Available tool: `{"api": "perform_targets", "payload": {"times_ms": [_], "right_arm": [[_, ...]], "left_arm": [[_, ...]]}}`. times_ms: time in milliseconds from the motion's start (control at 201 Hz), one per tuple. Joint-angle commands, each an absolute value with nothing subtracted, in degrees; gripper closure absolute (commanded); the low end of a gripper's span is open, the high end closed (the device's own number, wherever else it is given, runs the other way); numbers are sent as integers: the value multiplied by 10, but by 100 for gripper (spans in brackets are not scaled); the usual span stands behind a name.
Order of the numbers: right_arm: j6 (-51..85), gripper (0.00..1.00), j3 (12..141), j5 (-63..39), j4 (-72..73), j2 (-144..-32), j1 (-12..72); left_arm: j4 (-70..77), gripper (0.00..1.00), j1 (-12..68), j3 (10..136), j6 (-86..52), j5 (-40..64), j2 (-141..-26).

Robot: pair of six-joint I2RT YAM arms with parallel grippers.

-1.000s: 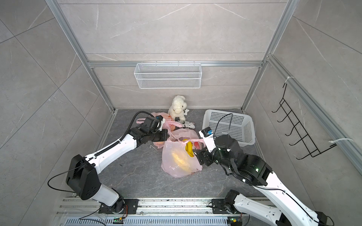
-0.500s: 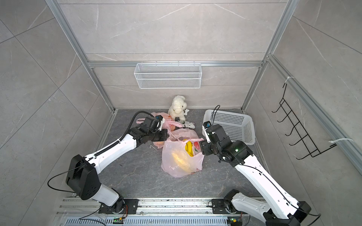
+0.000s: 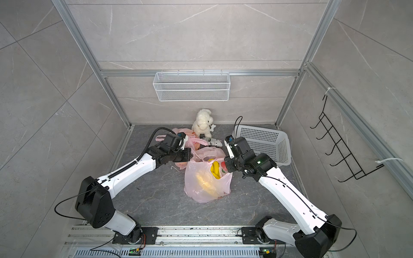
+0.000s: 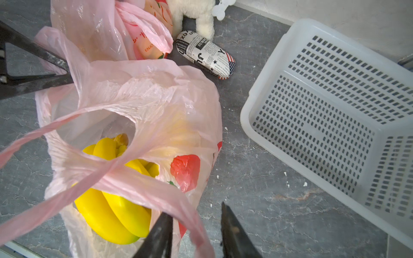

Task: Place the banana into a plastic bag & tie a knot
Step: Adjust the plastic bag at the center of the board.

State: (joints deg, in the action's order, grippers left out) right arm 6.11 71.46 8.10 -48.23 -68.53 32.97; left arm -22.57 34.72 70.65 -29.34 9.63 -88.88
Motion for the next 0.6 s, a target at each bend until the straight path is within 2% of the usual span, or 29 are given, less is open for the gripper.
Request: {"api": "perform_targets", "payload": {"times_ms": [0,229,418,597], "right_arm": [[58,68,734,74,-456,-688,328],[58,90,740,50,-438,-680,328],[71,97,760,-1,-433,-632,345],[84,100,788,-10,-406,-627,446]], "left_arm": [[-216,100,345,714,-287,114,-890],[-235,100,345,750,-285,119,-922],[-291,100,342,854,-272,119,-992],[-355,100,341,989,-244,137,-1084]]}}
